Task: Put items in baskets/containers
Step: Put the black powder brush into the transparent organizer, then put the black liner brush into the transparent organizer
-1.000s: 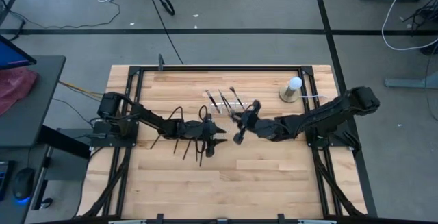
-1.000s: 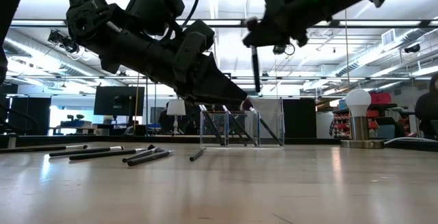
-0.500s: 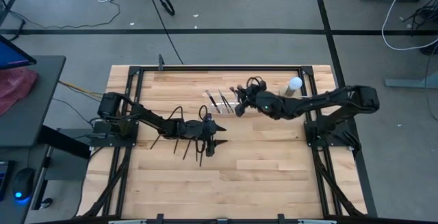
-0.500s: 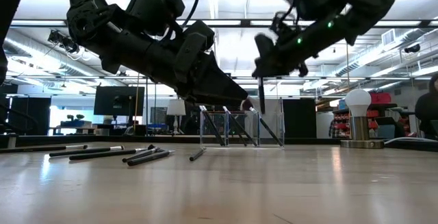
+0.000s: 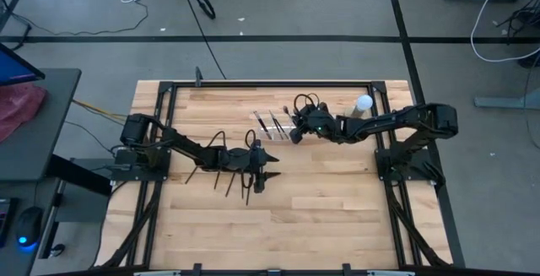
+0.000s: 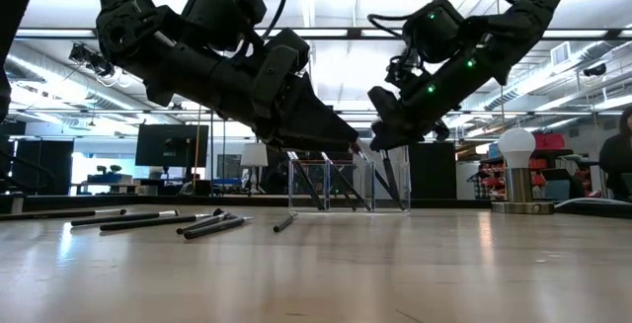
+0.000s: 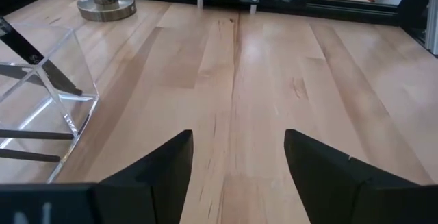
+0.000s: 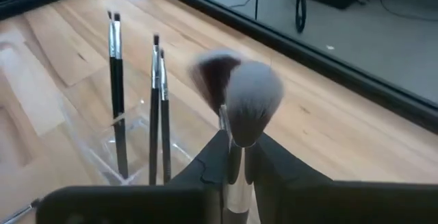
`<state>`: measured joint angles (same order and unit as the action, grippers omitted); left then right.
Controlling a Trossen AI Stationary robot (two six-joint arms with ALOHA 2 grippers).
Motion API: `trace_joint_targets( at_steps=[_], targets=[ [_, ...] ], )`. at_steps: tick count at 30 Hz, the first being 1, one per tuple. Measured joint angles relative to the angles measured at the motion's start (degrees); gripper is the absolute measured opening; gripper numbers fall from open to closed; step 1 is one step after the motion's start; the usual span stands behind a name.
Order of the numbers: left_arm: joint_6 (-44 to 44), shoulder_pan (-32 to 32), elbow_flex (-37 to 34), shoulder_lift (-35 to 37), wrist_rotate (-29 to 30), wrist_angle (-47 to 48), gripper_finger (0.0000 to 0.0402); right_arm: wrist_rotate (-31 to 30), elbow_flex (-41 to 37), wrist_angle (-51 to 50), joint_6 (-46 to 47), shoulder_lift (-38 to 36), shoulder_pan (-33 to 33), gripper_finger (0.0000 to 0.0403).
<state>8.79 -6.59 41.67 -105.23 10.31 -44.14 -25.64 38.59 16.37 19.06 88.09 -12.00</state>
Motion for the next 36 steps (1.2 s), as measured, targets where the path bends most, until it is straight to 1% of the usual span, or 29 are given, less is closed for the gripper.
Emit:
trace_joint_targets(
  at_steps=[6,12,16,19,22,25,29,31,33,36],
  targets=[
    [0.0,0.0,0.0,0.0,0.0,-0.1,0.0236,3.6,0.0,-1.2,1.3,0.0,-1.3,0.0062],
    [0.0,0.0,0.0,0.0,0.0,-0.1,0.0236,4.3,0.0,-1.2,1.4,0.0,-1.5,0.0080],
    [0.0,0.0,0.0,0.0,0.0,-0.1,0.0236,4.2,0.0,-1.2,1.0,0.0,-1.5,0.0111],
    [0.0,0.0,0.0,0.0,0.0,-0.1,0.0236,3.3,0.0,-0.7,-1.4,-0.2,-1.5,0.0140],
    [0.0,0.0,0.0,0.0,0.0,-0.1,0.0236,2.1,0.0,0.9,-3.3,-1.9,-1.5,0.0164],
    [0.1,0.0,0.0,0.0,0.0,0.0,0.0236,2.0,0.0,1.9,-3.6,-4.7,-0.5,0.0175],
    [1.1,0.0,0.0,0.2,0.0,0.8,0.0236,2.0,0.0,2.1,-4.9,-8.1,4.2,0.0169],
    [1.1,0.0,-0.1,1.9,0.0,4.0,0.0236,2.1,0.0,2.1,-5.0,-8.6,7.9,0.0162],
    [1.5,-0.1,-0.1,4.9,0.6,9.3,0.0236,2.2,0.0,1.9,-5.0,-8.6,12.3,0.0155],
    [3.7,-1.0,-0.1,10.4,4.2,20.2,0.0236,2.2,0.0,2.0,-5.0,-7.4,18.7,0.0144]
  ],
)
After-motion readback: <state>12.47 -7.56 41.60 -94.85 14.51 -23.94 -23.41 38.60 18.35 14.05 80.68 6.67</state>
